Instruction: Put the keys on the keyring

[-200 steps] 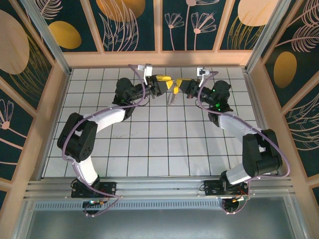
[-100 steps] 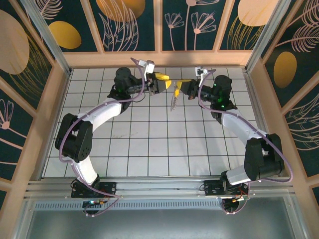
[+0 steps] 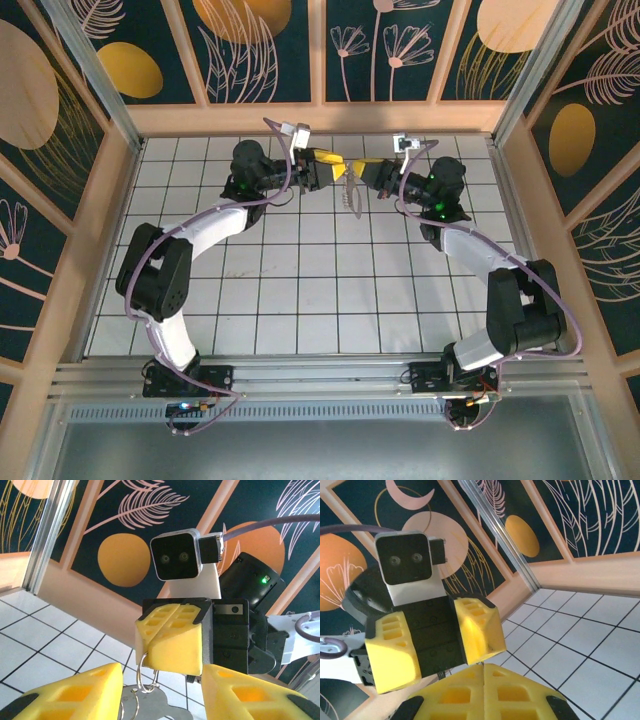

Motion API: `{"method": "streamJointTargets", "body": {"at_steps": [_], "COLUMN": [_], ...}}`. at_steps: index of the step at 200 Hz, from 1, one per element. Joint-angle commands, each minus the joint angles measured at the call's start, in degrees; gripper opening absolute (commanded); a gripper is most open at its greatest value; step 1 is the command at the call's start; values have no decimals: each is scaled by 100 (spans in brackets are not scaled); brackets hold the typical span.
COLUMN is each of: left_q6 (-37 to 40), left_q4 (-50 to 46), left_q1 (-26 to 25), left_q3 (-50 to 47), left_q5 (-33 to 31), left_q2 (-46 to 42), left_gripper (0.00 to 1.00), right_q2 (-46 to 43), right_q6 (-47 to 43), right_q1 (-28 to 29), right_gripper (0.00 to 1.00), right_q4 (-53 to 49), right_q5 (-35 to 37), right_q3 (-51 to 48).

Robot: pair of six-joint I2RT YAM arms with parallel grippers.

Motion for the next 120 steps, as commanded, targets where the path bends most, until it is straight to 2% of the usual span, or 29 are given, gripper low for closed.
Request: {"method": "streamJointTargets", "body": {"at_steps": [1, 49, 120], "left_q6": [-404, -803, -852], "left_q4": [663, 1165, 1191], "left_q1": [2, -15, -88], "left_q3": [-25, -58, 4], "left_q5": [131, 131, 132], "left_q2": [126, 228, 278], "left_gripper": [45, 43, 42], "right_q2": [7, 48, 140], "right_q6": [313, 441, 459], "right_q1": [-37, 6, 101], "right_gripper": [0, 0, 0], "right_q4": [756, 914, 948], "right_q5": [-139, -85, -45], "right_q3": [-80, -68, -16]}}
